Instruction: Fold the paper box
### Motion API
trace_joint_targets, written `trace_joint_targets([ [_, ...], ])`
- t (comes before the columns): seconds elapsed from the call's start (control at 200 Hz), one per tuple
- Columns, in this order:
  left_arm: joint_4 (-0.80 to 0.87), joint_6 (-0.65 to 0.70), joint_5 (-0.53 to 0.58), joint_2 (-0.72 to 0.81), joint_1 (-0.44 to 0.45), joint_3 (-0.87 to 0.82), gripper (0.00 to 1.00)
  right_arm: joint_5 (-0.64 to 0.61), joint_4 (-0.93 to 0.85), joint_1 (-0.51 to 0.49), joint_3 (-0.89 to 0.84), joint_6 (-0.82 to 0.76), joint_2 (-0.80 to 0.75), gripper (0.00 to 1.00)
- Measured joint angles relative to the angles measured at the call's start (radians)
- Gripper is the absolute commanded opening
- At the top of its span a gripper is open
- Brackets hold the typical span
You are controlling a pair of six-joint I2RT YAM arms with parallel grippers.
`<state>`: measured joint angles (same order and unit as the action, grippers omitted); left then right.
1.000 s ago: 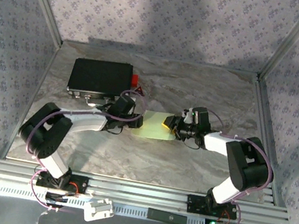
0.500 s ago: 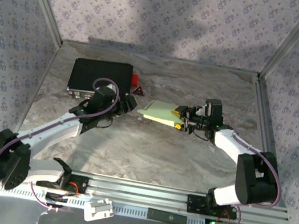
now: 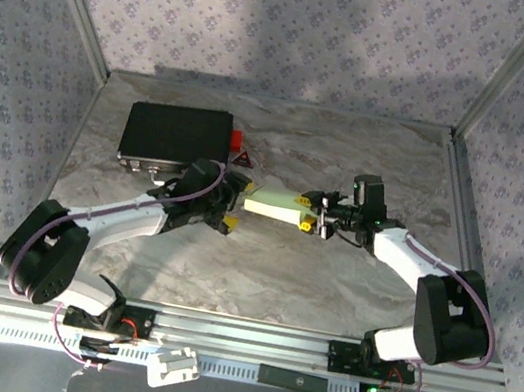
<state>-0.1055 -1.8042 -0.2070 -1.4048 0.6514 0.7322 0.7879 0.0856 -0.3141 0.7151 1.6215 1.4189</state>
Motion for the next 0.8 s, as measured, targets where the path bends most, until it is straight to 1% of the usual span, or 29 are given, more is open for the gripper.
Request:
trace_joint_targets([
  [0.14,-0.057,-0.080,0.013,0.000,0.013,-0.007,0.87,-0.021,0.004,-0.036,-0.002,0.025,0.000,0.45],
  [0.18,-0.072,-0.098,0.017,0.000,0.013,-0.010,0.84,-0.025,0.011,-0.046,-0.008,0.034,0.000,0.44],
  [0.435,-0.105,-0.179,0.034,-0.025,0.042,-0.029,0.55,-0.061,0.045,-0.078,-0.030,0.072,0.000,0.44],
  [0.545,-0.092,-0.188,0.043,-0.022,0.048,-0.030,0.48,-0.067,0.052,-0.080,-0.032,0.079,0.000,0.51],
  [0.62,-0.072,-0.193,0.049,-0.009,0.050,-0.030,0.43,-0.066,0.053,-0.082,-0.034,0.080,0.002,0.57],
  [0.695,-0.036,-0.199,0.061,0.019,0.052,-0.030,0.41,-0.067,0.053,-0.087,-0.037,0.076,0.004,0.63],
  [0.805,0.030,-0.203,0.081,0.065,0.057,-0.028,0.35,-0.071,0.038,-0.088,-0.035,0.045,0.005,0.71],
])
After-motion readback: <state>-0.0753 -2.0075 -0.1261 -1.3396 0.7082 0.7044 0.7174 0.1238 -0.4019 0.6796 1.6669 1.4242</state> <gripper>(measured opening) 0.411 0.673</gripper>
